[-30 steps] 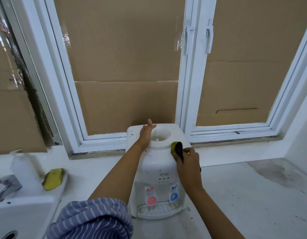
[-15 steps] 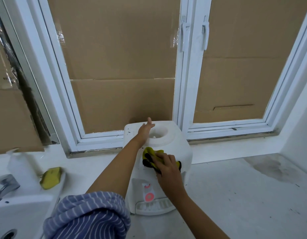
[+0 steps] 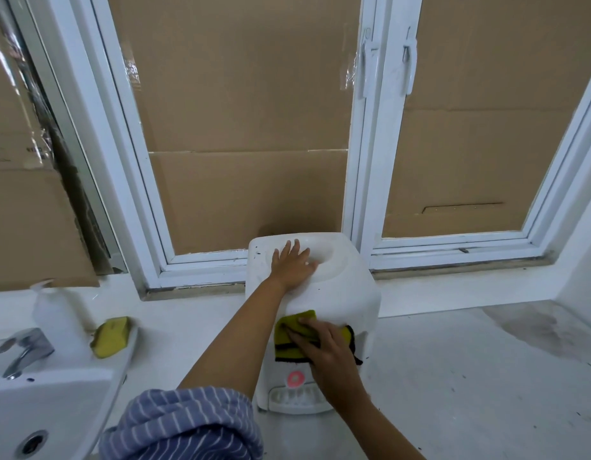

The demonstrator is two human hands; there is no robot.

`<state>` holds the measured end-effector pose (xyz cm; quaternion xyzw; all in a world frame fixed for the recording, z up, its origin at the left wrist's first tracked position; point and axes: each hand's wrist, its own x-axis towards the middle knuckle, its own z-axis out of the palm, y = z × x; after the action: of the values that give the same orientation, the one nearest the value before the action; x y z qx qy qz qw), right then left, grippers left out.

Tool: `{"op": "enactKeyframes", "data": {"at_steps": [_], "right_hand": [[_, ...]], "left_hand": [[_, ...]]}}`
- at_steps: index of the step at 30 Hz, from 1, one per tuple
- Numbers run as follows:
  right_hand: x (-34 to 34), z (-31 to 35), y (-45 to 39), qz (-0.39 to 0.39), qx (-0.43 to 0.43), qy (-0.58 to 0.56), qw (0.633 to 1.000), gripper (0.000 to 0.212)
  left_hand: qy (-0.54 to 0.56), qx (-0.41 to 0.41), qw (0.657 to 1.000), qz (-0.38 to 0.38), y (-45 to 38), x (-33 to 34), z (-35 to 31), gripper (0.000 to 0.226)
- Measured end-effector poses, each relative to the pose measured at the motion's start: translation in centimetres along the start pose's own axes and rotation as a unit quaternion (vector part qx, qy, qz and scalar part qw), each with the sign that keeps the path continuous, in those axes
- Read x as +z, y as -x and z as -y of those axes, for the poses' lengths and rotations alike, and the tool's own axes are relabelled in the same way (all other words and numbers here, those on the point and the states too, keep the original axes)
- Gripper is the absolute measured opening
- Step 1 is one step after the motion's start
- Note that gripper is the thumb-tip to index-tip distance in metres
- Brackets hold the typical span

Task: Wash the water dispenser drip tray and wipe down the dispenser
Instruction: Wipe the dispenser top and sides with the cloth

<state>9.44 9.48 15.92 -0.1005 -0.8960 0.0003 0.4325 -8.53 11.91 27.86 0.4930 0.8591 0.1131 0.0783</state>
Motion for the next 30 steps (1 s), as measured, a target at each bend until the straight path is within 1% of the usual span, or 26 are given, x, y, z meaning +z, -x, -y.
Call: {"op": "enactKeyframes", "data": {"at_steps": [2,3,5,7,9,11,14,17,19,20,21,23,24,26,28,30], "right_hand": [[-0.3,-0.6,0.1,-0.032,0.035,-0.003,0.999,0.053],[-0.6,-1.0,0.0,-0.052,0.075,-0.009,0.996,0.056],[-1.4,-2.2,-0.7,-0.085,0.183,-0.031,0.979,0.061],[-2.7,-3.3,-1.8,-0.095,0.285,-0.045,0.953,0.051],[-3.5,-4.0,-3.2,-0.08,0.335,-0.027,0.938,0.036],[-3.5,-3.7,-4.4,-0.051,0.344,-0.002,0.938,0.032],[-3.0,-2.3,-6.1,-0.01,0.309,0.026,0.951,0.04],[-2.7,-0.8,-7.3,0.01,0.238,0.044,0.97,0.04],[-2.5,-0.4,-7.2,0.012,0.196,0.049,0.979,0.047],[-2.5,-0.5,-6.9,0.009,0.188,0.045,0.981,0.053],[-2.5,-0.7,-6.4,0.006,0.187,0.038,0.982,0.058],[-2.8,-1.7,-5.3,0.0,0.198,0.027,0.98,0.066],[-3.0,-2.4,-4.7,-0.008,0.216,0.02,0.976,0.065],[-3.6,-4.0,-3.7,-0.031,0.283,-0.006,0.959,0.061],[-4.0,-5.5,-2.9,-0.06,0.351,-0.033,0.934,0.055],[-4.3,-6.0,-2.5,-0.077,0.376,-0.058,0.922,0.046]], "left_hand": [[0.024,-0.004,1.0,0.005,0.1,-0.2,-0.1,0.056],[0.064,-0.006,0.998,0.007,0.3,-0.3,-0.2,0.056],[0.16,-0.024,0.987,0.006,0.4,-0.3,-0.2,0.06],[0.21,-0.042,0.977,-0.003,0.4,-0.1,-0.2,0.068],[0.236,-0.04,0.971,-0.011,0.3,0.1,-0.2,0.07],[0.264,-0.03,0.964,-0.011,0.5,0.0,-0.3,0.069],[0.304,-0.017,0.952,-0.013,1.0,-0.2,-0.6,0.061],[0.324,-0.017,0.946,-0.014,0.2,0.0,0.0,0.074],[0.345,-0.034,0.938,-0.006,0.1,-0.4,0.3,0.083],[0.358,-0.036,0.933,0.003,0.3,-0.8,0.2,0.085],[0.365,-0.026,0.931,0.013,0.4,-1.1,0.2,0.08],[0.361,-0.022,0.932,0.014,1.0,-1.3,-0.2,0.066],[0.355,-0.029,0.934,0.018,1.2,-1.2,-0.4,0.064],[0.368,-0.043,0.928,0.028,0.6,-0.5,0.0,0.074],[0.366,-0.047,0.929,0.021,0.2,-0.1,0.3,0.085],[0.348,-0.048,0.936,0.013,-0.2,0.2,0.4,0.083]]}}
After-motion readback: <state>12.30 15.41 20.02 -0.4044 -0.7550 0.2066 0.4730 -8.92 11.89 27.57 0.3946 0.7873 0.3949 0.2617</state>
